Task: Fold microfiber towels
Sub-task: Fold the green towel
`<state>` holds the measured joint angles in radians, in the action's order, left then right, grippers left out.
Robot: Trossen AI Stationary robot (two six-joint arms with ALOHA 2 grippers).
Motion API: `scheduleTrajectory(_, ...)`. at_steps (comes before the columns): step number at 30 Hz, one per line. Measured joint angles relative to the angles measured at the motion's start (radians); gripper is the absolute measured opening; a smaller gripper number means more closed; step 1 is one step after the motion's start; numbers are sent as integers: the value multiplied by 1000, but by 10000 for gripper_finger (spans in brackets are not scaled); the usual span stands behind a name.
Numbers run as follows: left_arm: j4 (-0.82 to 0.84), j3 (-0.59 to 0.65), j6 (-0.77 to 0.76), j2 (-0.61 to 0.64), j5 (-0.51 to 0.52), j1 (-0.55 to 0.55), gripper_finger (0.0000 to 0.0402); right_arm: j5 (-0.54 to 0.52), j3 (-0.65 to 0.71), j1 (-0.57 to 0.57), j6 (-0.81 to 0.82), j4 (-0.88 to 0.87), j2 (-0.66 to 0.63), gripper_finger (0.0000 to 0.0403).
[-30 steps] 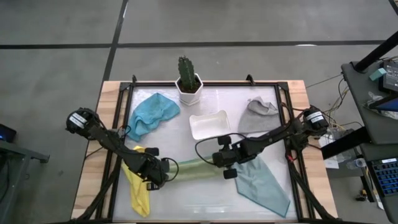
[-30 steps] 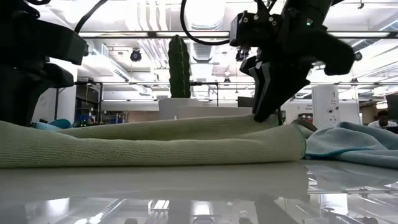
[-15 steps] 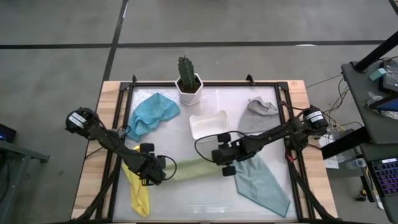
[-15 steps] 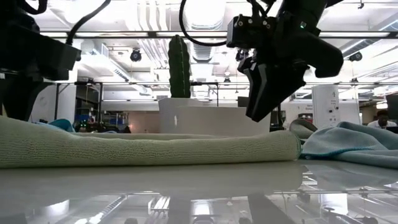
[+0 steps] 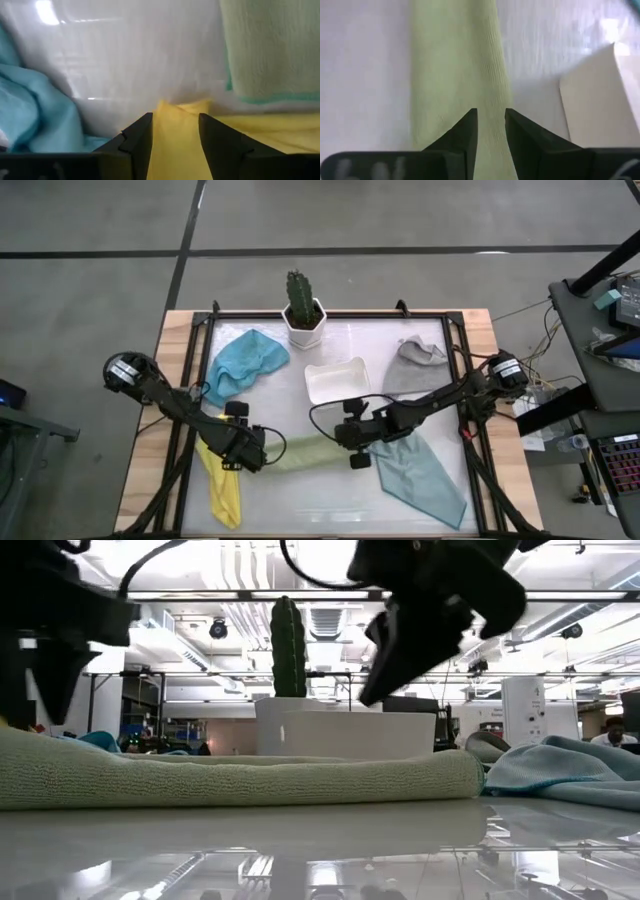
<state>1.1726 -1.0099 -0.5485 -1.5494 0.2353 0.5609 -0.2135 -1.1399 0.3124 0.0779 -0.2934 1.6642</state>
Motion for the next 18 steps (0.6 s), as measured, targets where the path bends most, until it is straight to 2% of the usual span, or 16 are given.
scheduleTrajectory(3, -52, -19, -95, 0, 96, -1, 143, -5, 72, 25, -2, 229, 0, 90)
scheduleTrajectory(6, -128, -32, -230, 0, 199, 9, 132, -90, 166, 49, 10, 500, 4, 90)
scheduleTrajectory(10, -383, -18, -308, 0, 274, 39, 94, -196, 263, 62, 30, 827, 45, 88)
scheduleTrajectory(13, -566, 2, -307, -17, 293, 66, 55, -209, 291, 63, 65, 913, 83, 88)
scheduleTrajectory(16, -595, 3, -317, -41, 295, 106, 14, -253, 292, 63, 100, 906, 120, 88)
scheduleTrajectory(18, -600, 3, -334, -63, 294, 133, 5, -292, 293, 67, 112, 885, 146, 88)
